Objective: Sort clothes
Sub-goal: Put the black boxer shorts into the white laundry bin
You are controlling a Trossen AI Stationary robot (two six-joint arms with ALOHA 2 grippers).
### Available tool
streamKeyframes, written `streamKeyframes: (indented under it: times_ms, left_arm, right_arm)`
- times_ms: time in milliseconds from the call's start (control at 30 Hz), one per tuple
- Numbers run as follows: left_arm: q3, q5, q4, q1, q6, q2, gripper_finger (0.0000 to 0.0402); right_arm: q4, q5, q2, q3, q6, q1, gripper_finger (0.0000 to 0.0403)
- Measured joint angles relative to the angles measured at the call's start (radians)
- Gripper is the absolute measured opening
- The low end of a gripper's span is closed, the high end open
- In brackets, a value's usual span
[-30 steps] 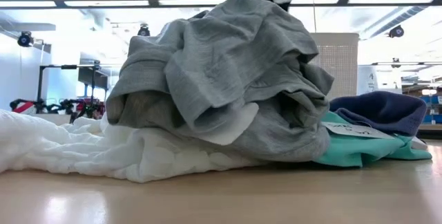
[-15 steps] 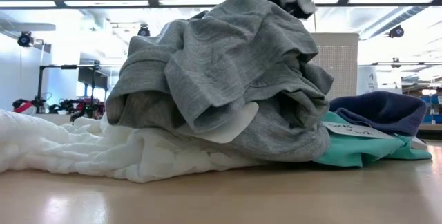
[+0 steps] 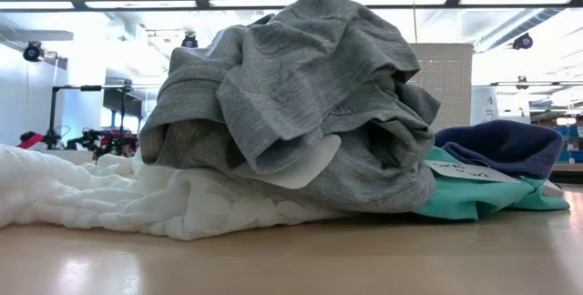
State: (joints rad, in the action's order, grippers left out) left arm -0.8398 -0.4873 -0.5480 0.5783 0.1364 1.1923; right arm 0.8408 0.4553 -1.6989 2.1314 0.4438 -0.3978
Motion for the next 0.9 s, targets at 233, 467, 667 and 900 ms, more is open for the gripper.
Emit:
streamKeyframes:
  times_ms: [233,467,667,900]
  left_arm:
    - [0.0,0.0,0.007,0.001,0.0,0.0,0.0036]
    - [0.0,0.0,0.014,0.001,-0.003,0.0,0.0036]
    - [0.0,0.0,0.014,0.001,-0.002,0.0,0.0036]
    - [0.0,0.0,0.022,0.001,0.0,0.0,0.0036]
  right_arm:
    - [0.017,-0.127,-0.003,-0.19,-0.083,-0.098,0.0]
    - [-0.062,-0.268,-0.007,-0.389,-0.156,-0.128,0.0]
    - [-0.18,-0.343,-0.019,-0.543,-0.209,-0.133,0.0]
    - [-0.164,-0.45,-0.105,-0.581,-0.237,-0.138,0.0]
